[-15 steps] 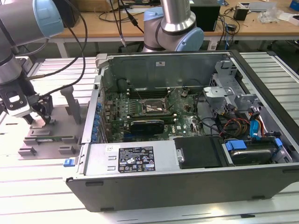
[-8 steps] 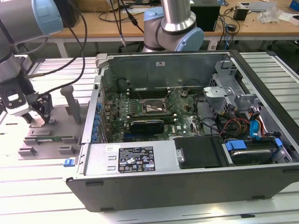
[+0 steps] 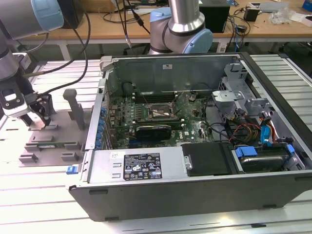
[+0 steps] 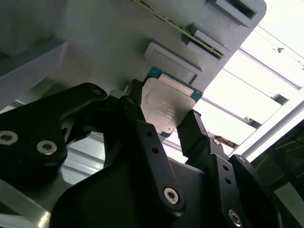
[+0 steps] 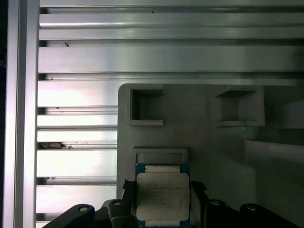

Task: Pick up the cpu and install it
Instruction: 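Pick up the cpu and move it towards the insertion slot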

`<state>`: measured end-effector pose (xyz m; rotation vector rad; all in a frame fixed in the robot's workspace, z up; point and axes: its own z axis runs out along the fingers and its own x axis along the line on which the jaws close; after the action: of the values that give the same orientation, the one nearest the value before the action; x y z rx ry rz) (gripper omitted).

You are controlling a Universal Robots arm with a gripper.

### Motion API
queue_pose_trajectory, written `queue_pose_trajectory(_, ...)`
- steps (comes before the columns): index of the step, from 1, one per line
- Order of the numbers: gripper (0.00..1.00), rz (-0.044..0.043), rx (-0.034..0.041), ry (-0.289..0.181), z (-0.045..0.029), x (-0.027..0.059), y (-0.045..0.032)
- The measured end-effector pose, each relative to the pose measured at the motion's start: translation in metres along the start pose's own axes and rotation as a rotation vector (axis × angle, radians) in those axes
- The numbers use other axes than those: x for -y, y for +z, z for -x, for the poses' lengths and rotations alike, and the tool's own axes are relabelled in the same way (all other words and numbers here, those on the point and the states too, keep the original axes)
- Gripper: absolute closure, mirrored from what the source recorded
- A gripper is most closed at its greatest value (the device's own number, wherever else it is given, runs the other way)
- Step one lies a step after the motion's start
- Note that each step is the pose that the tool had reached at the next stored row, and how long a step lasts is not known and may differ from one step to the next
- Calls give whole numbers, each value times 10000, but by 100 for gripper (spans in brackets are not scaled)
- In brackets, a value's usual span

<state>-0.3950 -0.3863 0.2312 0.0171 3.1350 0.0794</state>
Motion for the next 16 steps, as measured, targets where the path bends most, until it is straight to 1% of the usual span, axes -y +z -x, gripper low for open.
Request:
queue_pose_trajectory(10, 46, 1, 0, 0, 1, -7, -134)
queue_pose_trajectory(11, 46, 1, 1, 0, 1, -9, -174)
queue_pose_trajectory(13, 46, 1, 0, 1, 1, -12, -227)
queue_pose_trajectory(16, 46, 0, 0, 0, 1, -15, -276)
